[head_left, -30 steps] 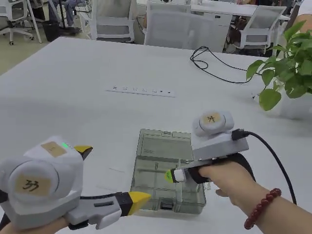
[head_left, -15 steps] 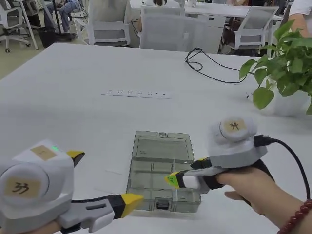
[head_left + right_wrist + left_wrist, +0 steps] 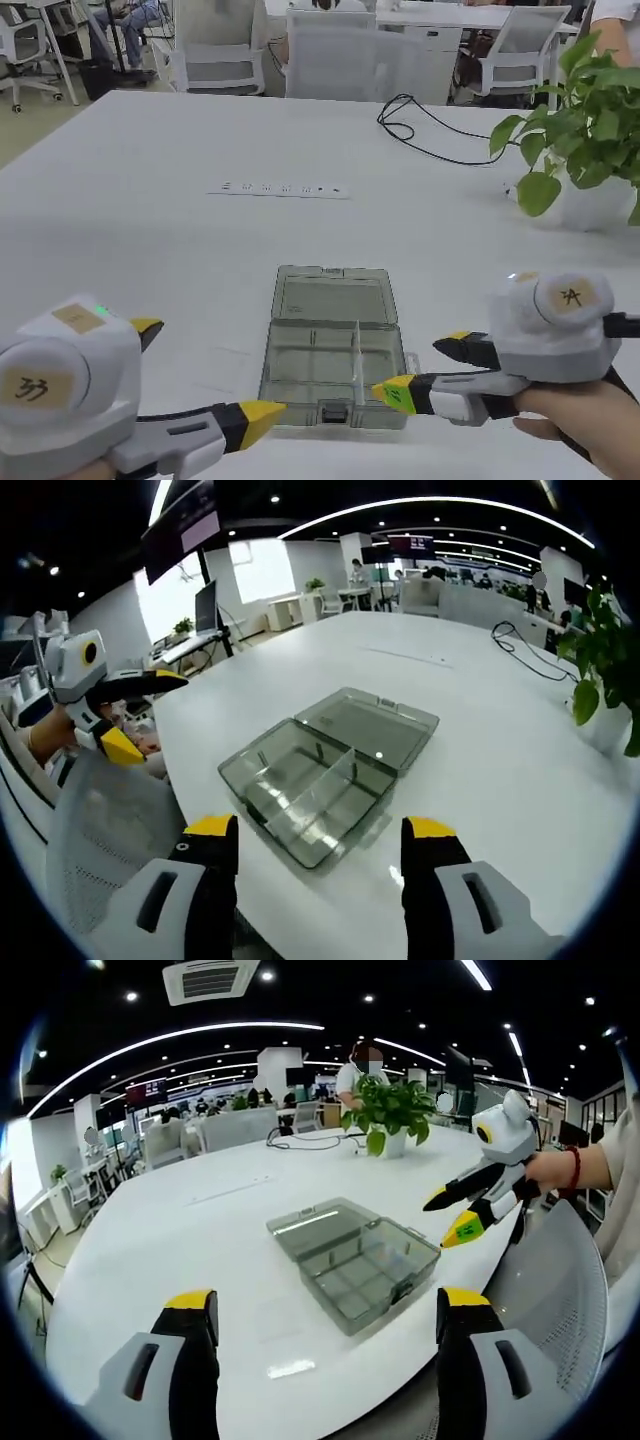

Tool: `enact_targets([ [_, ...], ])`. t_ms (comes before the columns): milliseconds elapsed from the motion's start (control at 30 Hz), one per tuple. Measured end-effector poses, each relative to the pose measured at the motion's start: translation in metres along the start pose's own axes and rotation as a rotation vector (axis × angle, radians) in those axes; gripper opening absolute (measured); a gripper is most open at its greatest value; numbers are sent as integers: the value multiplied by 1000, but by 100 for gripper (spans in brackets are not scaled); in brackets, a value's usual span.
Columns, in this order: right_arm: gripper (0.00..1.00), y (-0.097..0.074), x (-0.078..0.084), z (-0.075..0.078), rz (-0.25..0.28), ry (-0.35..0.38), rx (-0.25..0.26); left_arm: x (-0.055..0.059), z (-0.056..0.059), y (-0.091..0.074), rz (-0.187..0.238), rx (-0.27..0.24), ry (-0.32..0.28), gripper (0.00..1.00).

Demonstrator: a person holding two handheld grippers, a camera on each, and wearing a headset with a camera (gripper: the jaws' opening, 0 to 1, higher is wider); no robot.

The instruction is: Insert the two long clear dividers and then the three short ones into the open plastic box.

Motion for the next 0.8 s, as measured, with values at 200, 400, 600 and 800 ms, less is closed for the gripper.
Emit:
enact_targets([
  [200,70,-5,2,2,31,9,-9,4,-2,1,-31,-9,-26,87],
  [400,70,-8,3,3,43,2,-13,9,-12,3,-88,-49,-49,81],
  [600,70,-11,2,3,53,2,-14,13,-20,9,-170,-81,-51,71],
  [800,70,-13,0,1,59,-3,-13,18,-29,20,-227,-91,-82,63],
])
Point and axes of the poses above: the centre of the closed fingertips' face, and the gripper's own axes: y roughly forward along the fingers, z roughly to its right, x roughly out of its underside, the point moved 7 cm from there along -y, roughly backward along the fingers, and after that the axes turned 11 degrees about x, right-handed, at the moved point
